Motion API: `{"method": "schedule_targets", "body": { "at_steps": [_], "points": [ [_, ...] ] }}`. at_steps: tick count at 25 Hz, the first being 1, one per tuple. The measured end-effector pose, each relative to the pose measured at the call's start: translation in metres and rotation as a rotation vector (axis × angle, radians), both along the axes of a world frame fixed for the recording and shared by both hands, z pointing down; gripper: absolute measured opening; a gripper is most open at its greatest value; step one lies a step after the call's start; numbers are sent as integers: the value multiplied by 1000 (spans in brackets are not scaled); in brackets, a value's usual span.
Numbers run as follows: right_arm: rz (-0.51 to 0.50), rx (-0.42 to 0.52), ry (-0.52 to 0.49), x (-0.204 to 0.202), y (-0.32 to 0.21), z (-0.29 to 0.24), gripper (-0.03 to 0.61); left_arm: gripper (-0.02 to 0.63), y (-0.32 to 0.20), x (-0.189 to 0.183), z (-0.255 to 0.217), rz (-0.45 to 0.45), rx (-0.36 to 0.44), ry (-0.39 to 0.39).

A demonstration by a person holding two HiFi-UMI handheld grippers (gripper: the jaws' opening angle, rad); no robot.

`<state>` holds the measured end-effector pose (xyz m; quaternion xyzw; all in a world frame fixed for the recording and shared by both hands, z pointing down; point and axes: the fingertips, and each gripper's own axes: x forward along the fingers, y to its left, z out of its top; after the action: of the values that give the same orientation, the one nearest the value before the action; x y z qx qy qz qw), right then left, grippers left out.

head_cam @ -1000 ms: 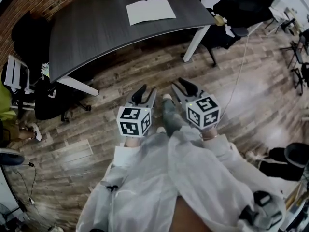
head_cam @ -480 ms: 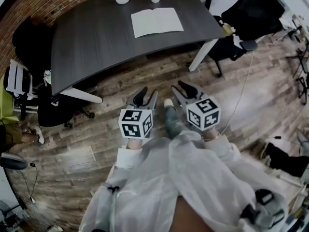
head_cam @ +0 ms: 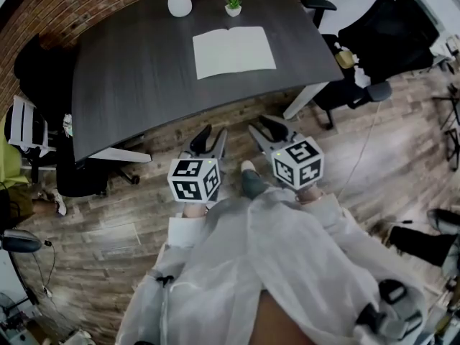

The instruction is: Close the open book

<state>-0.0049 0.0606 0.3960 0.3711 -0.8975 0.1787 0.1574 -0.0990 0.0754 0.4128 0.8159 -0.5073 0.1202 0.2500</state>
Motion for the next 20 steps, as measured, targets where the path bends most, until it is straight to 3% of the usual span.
{"method": "schedule_targets", "body": {
  "at_steps": [13,20],
  "points": [
    [-105,25,-14,-1,-108,-7,101,137,-96,-9,-6,-135,11,-6],
    [-194,-13,-16,-18,-106,4,101,137,-90,-17,6,-196,-25,12]
  ]
}}
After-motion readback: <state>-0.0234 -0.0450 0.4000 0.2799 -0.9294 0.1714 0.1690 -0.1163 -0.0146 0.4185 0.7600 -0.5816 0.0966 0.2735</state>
